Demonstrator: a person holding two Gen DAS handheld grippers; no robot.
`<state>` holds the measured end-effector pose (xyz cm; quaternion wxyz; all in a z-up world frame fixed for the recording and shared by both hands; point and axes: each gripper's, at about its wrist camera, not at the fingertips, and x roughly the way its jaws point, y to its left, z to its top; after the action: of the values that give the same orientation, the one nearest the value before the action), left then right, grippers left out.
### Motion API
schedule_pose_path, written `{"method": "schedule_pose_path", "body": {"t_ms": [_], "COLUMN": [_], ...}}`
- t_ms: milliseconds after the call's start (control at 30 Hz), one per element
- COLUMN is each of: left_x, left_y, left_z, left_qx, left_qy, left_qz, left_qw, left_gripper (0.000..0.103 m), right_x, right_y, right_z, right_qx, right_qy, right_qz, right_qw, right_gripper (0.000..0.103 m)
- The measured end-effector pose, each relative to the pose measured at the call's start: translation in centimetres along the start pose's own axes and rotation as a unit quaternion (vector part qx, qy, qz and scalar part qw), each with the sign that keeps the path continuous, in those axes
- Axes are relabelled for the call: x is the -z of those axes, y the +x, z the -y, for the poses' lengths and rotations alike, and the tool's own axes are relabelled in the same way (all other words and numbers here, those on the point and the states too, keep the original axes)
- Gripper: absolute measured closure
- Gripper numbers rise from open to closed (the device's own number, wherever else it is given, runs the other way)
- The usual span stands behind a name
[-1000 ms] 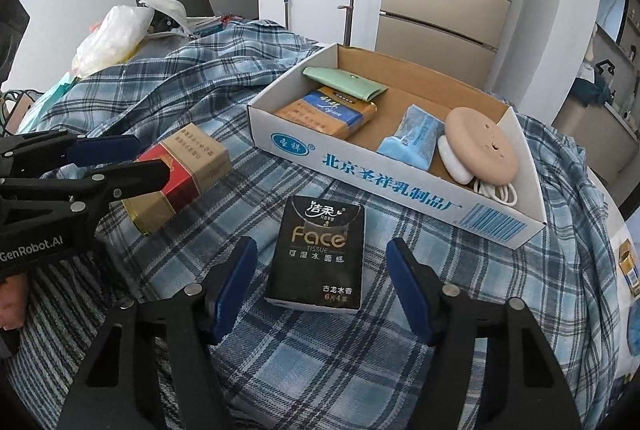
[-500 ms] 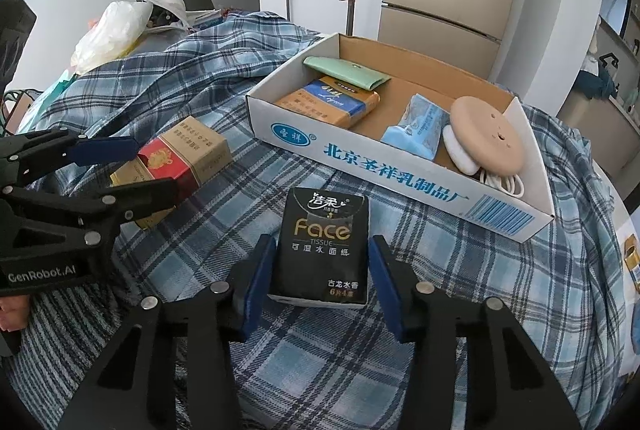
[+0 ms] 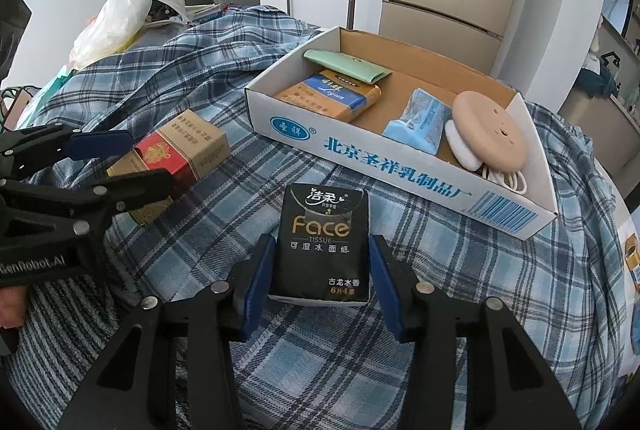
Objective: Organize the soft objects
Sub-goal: 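Grasp the black Face tissue pack with the right gripper while the left gripper grasps the red carton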
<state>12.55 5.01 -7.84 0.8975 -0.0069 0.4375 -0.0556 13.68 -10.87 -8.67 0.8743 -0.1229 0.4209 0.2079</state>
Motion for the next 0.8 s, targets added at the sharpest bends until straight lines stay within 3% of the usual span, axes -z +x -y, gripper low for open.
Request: {"method": "schedule_pose_path", "body": {"t_ms": [167,333,433,800], "left_x": [0.1,0.4,0.5,0.5], "left_y": [0.4,-0.4,-0.6,0.2], "left_z": [0.9,1.5,2.0,1.4], "left_qx": [-0.006,0.025,0.016,0.008], "left_qy": [0.024,0.043,0.056,0.047], "left_qz": [-0.012,0.002,0.005,-0.017], "left_qw": [0.9996,0.9987,0.9983,0.9987], "left_gripper": [0.036,0.036,0.036,0.036], "right_x": [0.0,0.0,0.0,0.1], "right_y": [0.0,-0.1,-0.1,-0.2], "right_z": [0.0,0.0,0.0,-0.1], "right_qx": [0.0,0.001,0.001,0.002], "right_qy": [-0.001,-0.003,-0.003,-0.007], "right_qz": [0.0,0.0,0.0,0.001], "right_qw": [1.0,1.0,1.0,1.0], "right_gripper": [0.056,0.056,0.056,0.056]}}
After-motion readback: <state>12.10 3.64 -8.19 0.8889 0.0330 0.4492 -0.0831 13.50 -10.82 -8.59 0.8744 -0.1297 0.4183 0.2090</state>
